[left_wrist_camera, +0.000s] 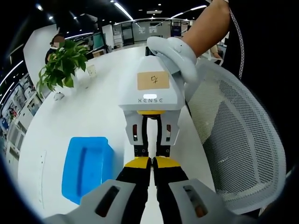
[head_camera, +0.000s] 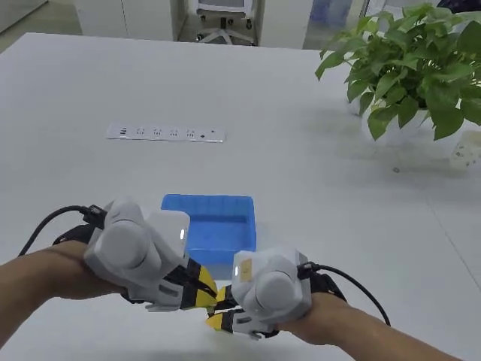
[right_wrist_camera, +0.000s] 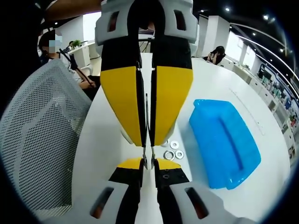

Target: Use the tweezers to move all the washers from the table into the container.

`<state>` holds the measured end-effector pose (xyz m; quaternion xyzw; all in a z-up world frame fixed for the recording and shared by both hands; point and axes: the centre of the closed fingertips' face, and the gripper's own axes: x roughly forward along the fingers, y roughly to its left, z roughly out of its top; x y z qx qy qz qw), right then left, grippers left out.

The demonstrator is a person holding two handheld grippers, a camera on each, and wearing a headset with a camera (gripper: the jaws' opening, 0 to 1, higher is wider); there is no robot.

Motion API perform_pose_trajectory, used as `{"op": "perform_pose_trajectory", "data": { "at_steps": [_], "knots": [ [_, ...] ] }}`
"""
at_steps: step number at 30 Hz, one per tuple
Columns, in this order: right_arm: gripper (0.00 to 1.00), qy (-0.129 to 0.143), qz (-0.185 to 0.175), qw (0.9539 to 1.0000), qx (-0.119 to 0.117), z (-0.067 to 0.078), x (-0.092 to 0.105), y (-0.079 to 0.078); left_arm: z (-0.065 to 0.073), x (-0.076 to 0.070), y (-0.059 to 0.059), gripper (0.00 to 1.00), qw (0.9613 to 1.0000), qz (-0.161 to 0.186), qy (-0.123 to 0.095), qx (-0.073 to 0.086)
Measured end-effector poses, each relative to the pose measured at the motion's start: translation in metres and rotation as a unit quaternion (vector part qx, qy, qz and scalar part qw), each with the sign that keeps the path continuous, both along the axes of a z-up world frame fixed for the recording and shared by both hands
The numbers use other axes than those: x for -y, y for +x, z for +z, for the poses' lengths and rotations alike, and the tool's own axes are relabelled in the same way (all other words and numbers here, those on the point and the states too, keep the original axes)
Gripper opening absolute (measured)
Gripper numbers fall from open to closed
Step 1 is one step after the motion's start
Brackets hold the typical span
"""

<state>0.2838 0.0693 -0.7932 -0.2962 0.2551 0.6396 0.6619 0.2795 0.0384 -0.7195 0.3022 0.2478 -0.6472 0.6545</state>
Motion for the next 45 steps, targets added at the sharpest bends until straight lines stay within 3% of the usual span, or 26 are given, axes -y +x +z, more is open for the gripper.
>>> {"op": "perform_pose_trajectory", "data": {
  "at_steps": [22, 45],
  "knots": [
    [0.13, 0.01, -0.031, 0.9994, 0.015, 0.009, 0.01, 0.023, 0.008, 0.009, 0.016, 0.07, 0.9994, -0.033, 0.006, 0.013],
    [0.13, 0.011, -0.054, 0.9985, 0.0, 0.002, 0.017, 0.033, 0.001, 0.017, 0.03, 0.07, 0.9991, -0.04, 0.01, -0.01]
  ]
}}
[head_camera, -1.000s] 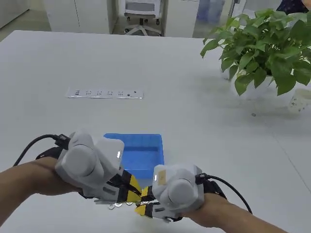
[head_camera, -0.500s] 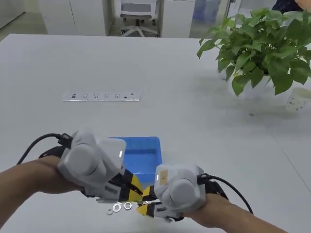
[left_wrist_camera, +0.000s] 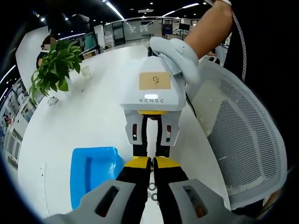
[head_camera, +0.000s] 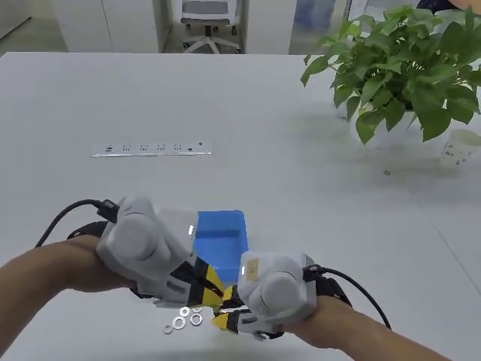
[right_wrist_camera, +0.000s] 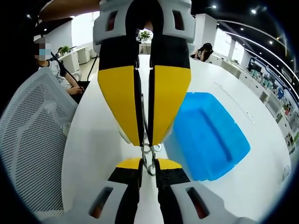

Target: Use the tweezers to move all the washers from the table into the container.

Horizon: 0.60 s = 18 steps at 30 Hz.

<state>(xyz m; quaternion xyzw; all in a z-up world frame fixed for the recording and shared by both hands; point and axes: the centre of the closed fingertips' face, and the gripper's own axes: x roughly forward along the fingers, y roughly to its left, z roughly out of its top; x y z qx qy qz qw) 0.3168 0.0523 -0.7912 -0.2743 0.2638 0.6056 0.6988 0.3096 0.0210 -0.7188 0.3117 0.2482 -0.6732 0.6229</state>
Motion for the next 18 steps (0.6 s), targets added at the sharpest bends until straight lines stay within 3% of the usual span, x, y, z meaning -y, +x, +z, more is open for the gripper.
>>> {"op": "perform_pose_trajectory", "data": {
  "at_steps": [18],
  "knots": [
    [0.13, 0.006, -0.016, 0.9998, -0.008, -0.0031, 0.0034, 0.0014, -0.0029, 0.0072, 0.0057, 0.07, 0.9999, 0.001, -0.006, -0.011]
  ]
}}
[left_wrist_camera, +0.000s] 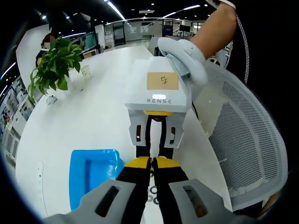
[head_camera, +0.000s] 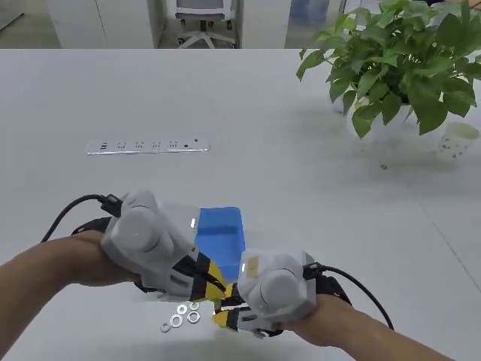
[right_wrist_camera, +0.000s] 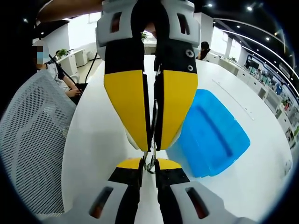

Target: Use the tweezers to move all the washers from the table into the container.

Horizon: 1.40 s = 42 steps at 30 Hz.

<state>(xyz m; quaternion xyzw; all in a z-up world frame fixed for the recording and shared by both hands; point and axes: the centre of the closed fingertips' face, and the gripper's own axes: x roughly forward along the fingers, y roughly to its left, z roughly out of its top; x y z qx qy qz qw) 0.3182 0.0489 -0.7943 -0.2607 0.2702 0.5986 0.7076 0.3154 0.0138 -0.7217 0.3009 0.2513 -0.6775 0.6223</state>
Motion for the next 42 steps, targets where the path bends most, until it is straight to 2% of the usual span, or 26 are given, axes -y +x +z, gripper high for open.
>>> {"op": "perform_pose_trajectory", "data": {
  "at_steps": [7, 20, 26, 42],
  "knots": [
    [0.1, 0.0, -0.011, 0.9999, -0.013, 0.0, 0.0, 0.0, 0.0, 0.0, -0.001, 0.06, 1.0, 0.0, 0.0, -0.002],
    [0.1, 0.002, -0.009, 0.9999, -0.011, 0.005, -0.002, 0.001, 0.005, -0.003, -0.001, 0.06, 1.0, 0.0, 0.003, 0.006],
    [0.1, 0.001, -0.008, 0.9999, -0.011, 0.013, -0.002, 0.0, 0.014, -0.003, -0.002, 0.06, 0.9999, 0.0, 0.001, 0.012],
    [0.1, -0.001, 0.008, 0.9999, 0.01, 0.042, -0.007, 0.005, 0.042, -0.008, 0.001, 0.06, 0.9998, 0.001, 0.001, 0.021]
  ]
}}
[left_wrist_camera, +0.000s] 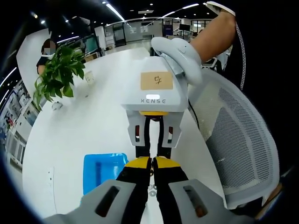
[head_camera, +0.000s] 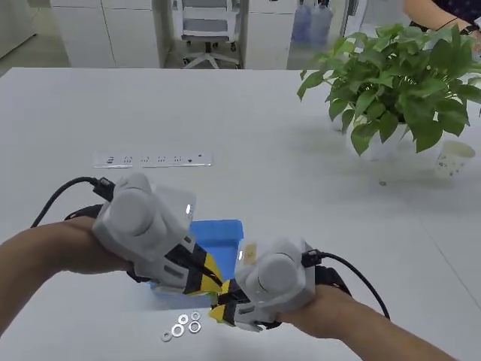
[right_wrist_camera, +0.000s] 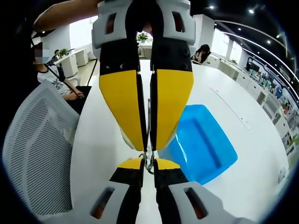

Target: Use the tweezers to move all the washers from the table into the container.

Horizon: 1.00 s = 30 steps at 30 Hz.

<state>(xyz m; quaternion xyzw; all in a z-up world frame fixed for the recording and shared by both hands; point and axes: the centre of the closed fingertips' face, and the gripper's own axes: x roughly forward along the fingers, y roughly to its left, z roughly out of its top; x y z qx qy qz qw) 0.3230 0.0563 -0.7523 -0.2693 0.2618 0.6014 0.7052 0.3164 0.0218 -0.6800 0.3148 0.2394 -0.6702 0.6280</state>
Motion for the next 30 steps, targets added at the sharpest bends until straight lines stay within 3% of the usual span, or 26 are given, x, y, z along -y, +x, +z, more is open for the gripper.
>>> {"op": "perform_pose_trajectory", "data": {
  "at_steps": [11, 21, 30],
  "knots": [
    [0.1, 0.002, 0.007, 0.9999, 0.008, 0.017, -0.006, 0.01, 0.017, -0.007, 0.01, 0.06, 1.0, 0.006, -0.001, 0.002],
    [0.1, 0.008, 0.006, 0.9998, 0.018, 0.032, -0.011, 0.03, 0.032, -0.012, 0.027, 0.06, 0.9998, 0.013, -0.003, 0.015],
    [0.1, 0.012, 0.005, 0.9997, 0.019, 0.035, -0.014, 0.046, 0.035, -0.013, 0.042, 0.06, 0.9997, 0.015, -0.002, 0.021]
  ]
}}
